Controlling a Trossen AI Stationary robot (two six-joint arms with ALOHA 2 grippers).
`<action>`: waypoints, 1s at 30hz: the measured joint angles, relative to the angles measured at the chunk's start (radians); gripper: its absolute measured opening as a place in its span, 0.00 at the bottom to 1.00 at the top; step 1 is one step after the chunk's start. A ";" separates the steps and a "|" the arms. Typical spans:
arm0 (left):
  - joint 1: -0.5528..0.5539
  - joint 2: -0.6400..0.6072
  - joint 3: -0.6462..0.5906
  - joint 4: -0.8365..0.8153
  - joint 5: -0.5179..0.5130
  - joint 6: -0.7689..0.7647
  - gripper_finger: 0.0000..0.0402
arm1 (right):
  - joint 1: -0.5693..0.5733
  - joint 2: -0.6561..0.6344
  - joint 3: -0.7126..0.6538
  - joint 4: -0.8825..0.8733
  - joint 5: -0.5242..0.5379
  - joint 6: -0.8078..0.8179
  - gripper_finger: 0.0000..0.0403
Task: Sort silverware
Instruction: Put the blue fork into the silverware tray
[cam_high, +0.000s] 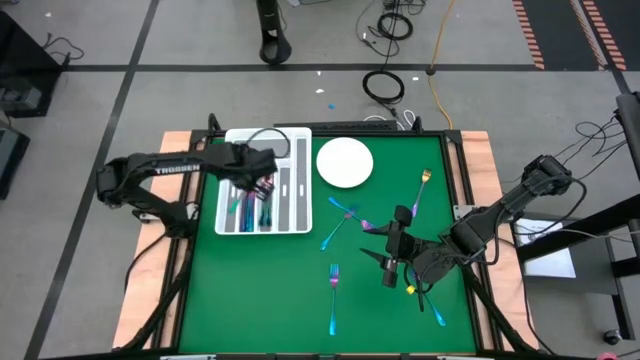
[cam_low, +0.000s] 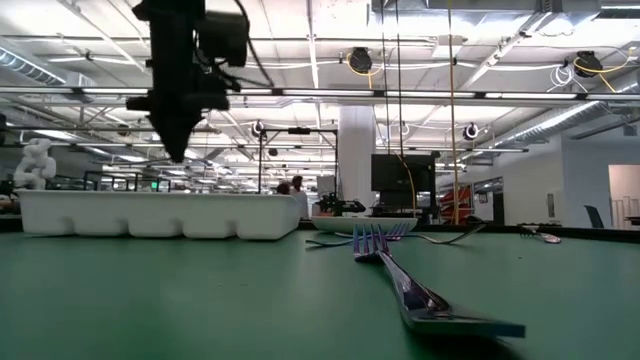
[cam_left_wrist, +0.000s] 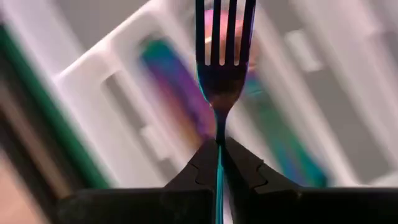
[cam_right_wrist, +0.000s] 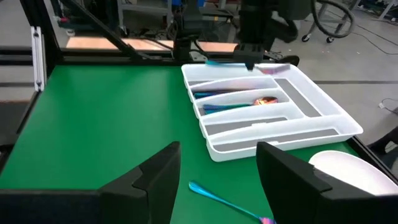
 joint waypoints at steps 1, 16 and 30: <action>0.028 0.000 0.000 -0.029 0.002 0.000 0.03 | 0.000 0.000 0.000 -0.006 0.000 0.000 0.49; 0.285 -0.005 -0.001 -0.118 0.088 -0.106 0.03 | 0.000 0.000 0.000 -0.089 0.000 -0.001 0.49; 0.303 -0.005 -0.158 -0.012 0.111 -0.130 0.03 | -0.005 0.000 0.000 -0.116 0.000 0.000 0.49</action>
